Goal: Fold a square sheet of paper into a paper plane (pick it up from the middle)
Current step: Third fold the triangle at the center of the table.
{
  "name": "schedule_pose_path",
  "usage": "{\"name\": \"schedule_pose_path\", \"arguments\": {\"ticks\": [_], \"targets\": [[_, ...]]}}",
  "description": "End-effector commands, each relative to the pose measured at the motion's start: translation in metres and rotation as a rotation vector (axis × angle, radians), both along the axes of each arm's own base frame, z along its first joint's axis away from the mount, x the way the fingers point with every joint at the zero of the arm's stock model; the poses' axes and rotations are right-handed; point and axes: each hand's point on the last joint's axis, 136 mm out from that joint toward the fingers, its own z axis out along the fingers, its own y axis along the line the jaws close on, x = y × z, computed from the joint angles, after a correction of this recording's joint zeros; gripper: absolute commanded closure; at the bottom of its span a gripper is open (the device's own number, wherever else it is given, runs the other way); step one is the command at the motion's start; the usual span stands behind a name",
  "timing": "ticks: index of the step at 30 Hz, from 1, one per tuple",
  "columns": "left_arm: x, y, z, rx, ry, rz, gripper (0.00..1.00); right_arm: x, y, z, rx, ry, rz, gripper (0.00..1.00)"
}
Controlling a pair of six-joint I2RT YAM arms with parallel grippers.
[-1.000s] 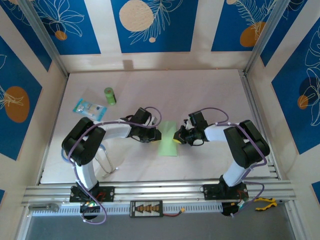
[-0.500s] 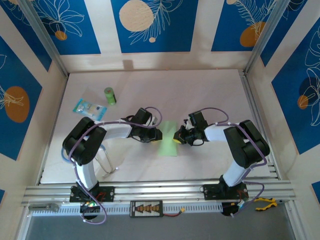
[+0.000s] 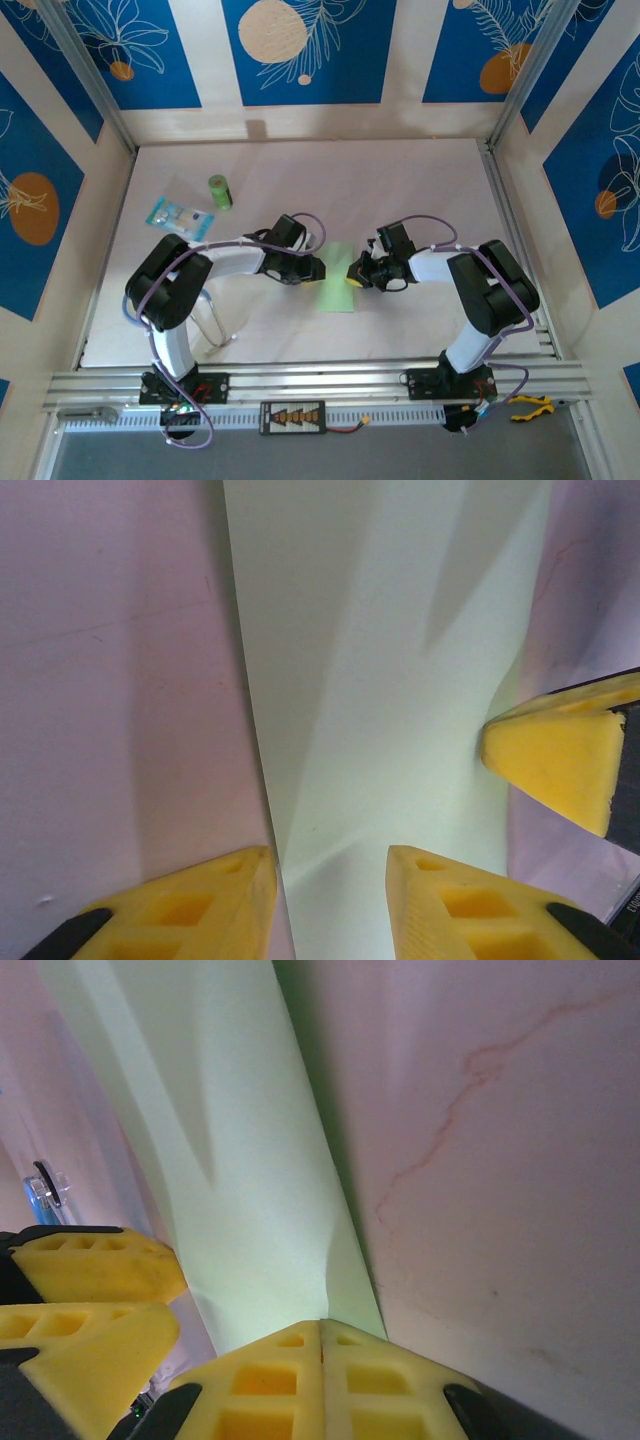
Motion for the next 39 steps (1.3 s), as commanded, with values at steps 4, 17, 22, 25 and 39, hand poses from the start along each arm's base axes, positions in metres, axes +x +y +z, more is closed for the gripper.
{"name": "schedule_pose_path", "arguments": {"ticks": [4,17,22,25,39], "targets": [[-0.01,-0.008,-0.002,-0.059,0.056,-0.014,0.66,-0.027,-0.019,-0.037,-0.132,0.138,-0.017,0.98],[-0.003,-0.008,0.009,-0.09,0.032,0.041,0.64,-0.027,-0.019,-0.036,-0.129,0.132,-0.013,0.98],[0.001,-0.014,0.012,-0.175,0.047,0.08,0.57,-0.028,-0.018,-0.034,-0.126,0.134,-0.013,0.98],[0.003,-0.015,0.013,-0.211,0.054,0.104,0.56,-0.027,-0.018,-0.034,-0.125,0.131,-0.011,0.98],[0.003,-0.02,0.041,-0.336,0.033,0.15,0.57,-0.027,-0.017,-0.031,-0.128,0.126,-0.005,0.98]]}}
